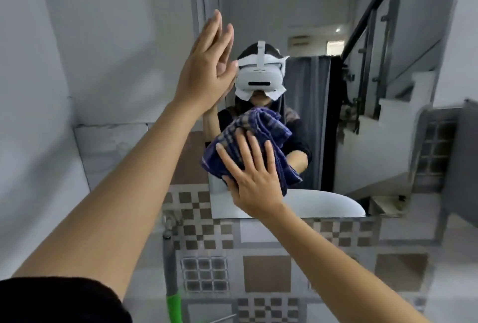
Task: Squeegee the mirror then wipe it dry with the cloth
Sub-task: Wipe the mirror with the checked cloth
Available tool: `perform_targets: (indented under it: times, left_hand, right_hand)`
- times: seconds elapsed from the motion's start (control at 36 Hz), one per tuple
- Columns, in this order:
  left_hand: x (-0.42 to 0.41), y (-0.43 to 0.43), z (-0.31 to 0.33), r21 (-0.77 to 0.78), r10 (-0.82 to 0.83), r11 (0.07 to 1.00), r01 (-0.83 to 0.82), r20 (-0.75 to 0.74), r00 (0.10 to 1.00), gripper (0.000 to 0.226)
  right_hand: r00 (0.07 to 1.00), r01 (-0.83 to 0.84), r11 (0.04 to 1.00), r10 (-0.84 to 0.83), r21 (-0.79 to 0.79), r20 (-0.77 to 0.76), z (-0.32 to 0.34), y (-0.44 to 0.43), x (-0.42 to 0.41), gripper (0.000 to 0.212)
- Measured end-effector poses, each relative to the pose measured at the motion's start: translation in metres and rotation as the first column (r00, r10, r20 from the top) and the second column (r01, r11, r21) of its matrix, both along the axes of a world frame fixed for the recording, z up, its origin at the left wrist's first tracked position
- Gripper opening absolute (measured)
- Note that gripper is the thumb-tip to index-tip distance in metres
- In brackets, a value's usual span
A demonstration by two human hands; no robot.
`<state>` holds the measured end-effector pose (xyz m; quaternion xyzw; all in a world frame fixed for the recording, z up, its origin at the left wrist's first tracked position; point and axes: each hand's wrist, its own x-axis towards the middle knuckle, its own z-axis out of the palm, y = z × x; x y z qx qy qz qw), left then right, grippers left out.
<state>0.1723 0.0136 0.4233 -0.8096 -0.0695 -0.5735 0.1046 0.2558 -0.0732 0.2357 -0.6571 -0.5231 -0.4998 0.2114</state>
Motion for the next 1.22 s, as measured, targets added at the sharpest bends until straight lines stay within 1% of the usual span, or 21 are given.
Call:
perform_targets:
  times: [0.06, 0.11, 0.17, 0.22, 0.28, 0.31, 0.36, 0.39, 0.42, 0.47, 0.5, 0.56, 0.61, 0.72, 0.81, 0.86, 0.92, 0.97, 1.06, 1.14, 1.22]
  left_hand:
    - [0.004, -0.004, -0.007, 0.004, 0.009, 1.000, -0.009, 0.027, 1.000, 0.054]
    - [0.010, -0.007, -0.016, -0.024, 0.021, 1.000, -0.020, 0.061, 0.998, 0.054]
    - [0.019, -0.007, -0.026, -0.066, 0.034, 0.997, -0.029, 0.080, 0.996, 0.055]
    - [0.025, -0.008, -0.035, -0.092, 0.010, 0.996, -0.003, 0.079, 0.997, 0.056]
    - [0.031, -0.005, -0.046, -0.120, -0.008, 0.993, 0.015, 0.055, 0.998, 0.056]
    - [0.034, -0.002, -0.051, -0.124, -0.005, 0.992, 0.011, 0.050, 0.999, 0.056]
    - [0.035, -0.003, -0.060, -0.119, -0.004, 0.993, 0.010, 0.055, 0.998, 0.058]
    - [0.032, -0.006, -0.063, -0.118, 0.006, 0.993, 0.001, 0.060, 0.998, 0.057]
    - [0.031, -0.007, -0.066, -0.121, 0.015, 0.993, -0.008, 0.059, 0.998, 0.054]
    - [0.023, -0.015, -0.072, -0.109, 0.023, 0.994, -0.019, 0.041, 0.999, 0.053]
    - [0.021, -0.015, -0.075, -0.092, 0.026, 0.995, -0.023, 0.034, 0.999, 0.054]
    - [0.015, -0.015, -0.084, -0.064, 0.031, 0.998, -0.031, 0.007, 0.999, 0.055]
    - [0.010, -0.011, -0.095, -0.051, 0.009, 0.999, -0.010, -0.032, 0.999, 0.056]
    - [-0.009, -0.008, -0.123, -0.038, -0.063, 0.998, 0.060, -0.079, 0.995, 0.048]
    - [-0.029, -0.005, -0.148, -0.081, -0.086, 0.993, 0.082, -0.049, 0.995, 0.033]
    - [-0.042, -0.004, -0.164, -0.166, -0.140, 0.978, 0.129, -0.059, 0.988, 0.024]
    - [-0.053, -0.004, -0.178, -0.292, -0.186, 0.945, 0.150, -0.100, 0.977, 0.020]
    - [-0.062, -0.006, -0.189, -0.434, -0.216, 0.887, 0.159, -0.087, 0.972, 0.020]
    - [-0.074, -0.007, -0.196, -0.623, -0.232, 0.754, 0.206, 0.040, 0.972, 0.020]
    - [-0.080, -0.002, -0.197, -0.733, -0.212, 0.642, 0.225, 0.112, 0.971, 0.017]
    - [-0.083, 0.001, -0.194, -0.781, -0.174, 0.581, 0.231, 0.158, 0.972, 0.015]
  right_hand:
    - [0.976, 0.024, 0.986, 0.012, -0.162, 0.216, -0.008, -0.015, 0.020, 0.057]
    - [0.934, 0.077, 0.963, 0.022, -0.260, 0.356, -0.011, -0.038, 0.049, 0.056]
    - [0.907, 0.134, 0.954, -0.008, -0.269, 0.421, -0.012, -0.066, 0.081, 0.055]
    - [0.909, 0.178, 0.962, -0.081, -0.206, 0.408, -0.016, -0.094, 0.111, 0.056]
    - [0.941, 0.207, 0.974, -0.172, -0.095, 0.290, -0.025, -0.119, 0.135, 0.059]
    - [0.962, 0.216, 0.976, -0.207, -0.035, 0.178, -0.031, -0.129, 0.142, 0.060]
    - [0.966, 0.232, 0.970, -0.219, 0.079, -0.140, -0.046, -0.139, 0.149, 0.063]
    - [0.929, 0.251, 0.958, -0.197, 0.141, -0.312, -0.054, -0.139, 0.147, 0.064]
    - [0.869, 0.285, 0.936, -0.160, 0.208, -0.467, -0.062, -0.135, 0.143, 0.064]
    - [0.718, 0.379, 0.861, -0.042, 0.339, -0.695, -0.073, -0.117, 0.126, 0.065]
    - [0.648, 0.422, 0.816, 0.034, 0.395, -0.761, -0.076, -0.105, 0.115, 0.065]
    - [0.547, 0.473, 0.738, 0.182, 0.482, -0.817, -0.076, -0.079, 0.088, 0.064]
    - [0.510, 0.471, 0.700, 0.281, 0.537, -0.813, -0.076, -0.052, 0.061, 0.063]
    - [0.520, 0.369, 0.725, 0.358, 0.582, -0.775, -0.079, -0.005, 0.006, 0.063]
    - [0.542, 0.278, 0.753, 0.389, 0.596, -0.745, -0.078, 0.022, -0.029, 0.063]
    - [0.573, 0.215, 0.786, 0.379, 0.580, -0.726, -0.077, 0.037, -0.048, 0.063]
    - [0.621, 0.141, 0.823, 0.359, 0.550, -0.697, -0.077, 0.049, -0.063, 0.063]
    - [0.670, 0.081, 0.861, 0.326, 0.502, -0.667, -0.078, 0.059, -0.073, 0.065]
    - [0.708, 0.045, 0.904, 0.272, 0.425, -0.652, -0.079, 0.068, -0.082, 0.065]
    - [0.749, 0.015, 0.932, 0.229, 0.361, -0.622, -0.081, 0.068, -0.086, 0.060]
    - [0.769, 0.000, 0.950, 0.200, 0.313, -0.608, -0.084, 0.063, -0.087, 0.059]
